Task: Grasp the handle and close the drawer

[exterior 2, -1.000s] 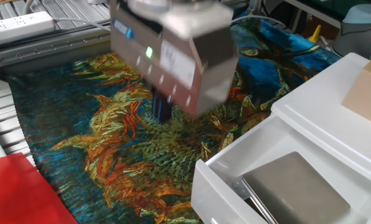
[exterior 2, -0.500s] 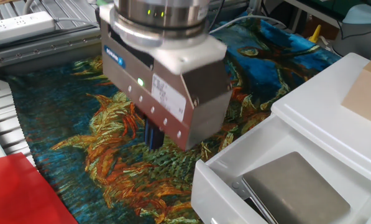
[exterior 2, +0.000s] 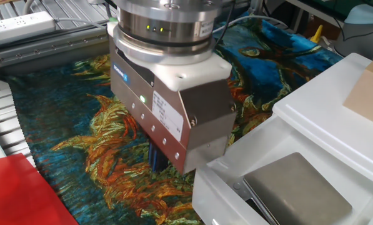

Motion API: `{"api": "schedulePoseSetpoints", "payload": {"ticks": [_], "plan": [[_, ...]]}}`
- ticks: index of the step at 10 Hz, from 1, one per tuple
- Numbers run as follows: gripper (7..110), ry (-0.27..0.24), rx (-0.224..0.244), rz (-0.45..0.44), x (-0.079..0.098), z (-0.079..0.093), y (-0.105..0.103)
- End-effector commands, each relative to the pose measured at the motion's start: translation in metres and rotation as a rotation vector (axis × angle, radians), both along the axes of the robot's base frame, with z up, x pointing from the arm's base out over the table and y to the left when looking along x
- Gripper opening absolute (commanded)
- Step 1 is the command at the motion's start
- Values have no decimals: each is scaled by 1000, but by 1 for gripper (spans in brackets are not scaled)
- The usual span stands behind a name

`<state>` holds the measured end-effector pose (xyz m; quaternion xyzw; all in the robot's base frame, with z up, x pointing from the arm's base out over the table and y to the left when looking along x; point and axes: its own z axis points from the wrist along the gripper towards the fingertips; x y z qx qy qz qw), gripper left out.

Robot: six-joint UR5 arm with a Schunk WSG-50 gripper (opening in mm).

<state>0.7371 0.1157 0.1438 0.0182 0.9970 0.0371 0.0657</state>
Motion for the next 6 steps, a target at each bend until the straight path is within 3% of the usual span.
{"api": "schedulePoseSetpoints", "payload": {"ticks": [1,4,6], "plan": [[7,-22,5,-23,5,0,-3],[7,7,-62,0,-3,-4,-29],[7,7,-64,73,-4,-4,-27]]}}
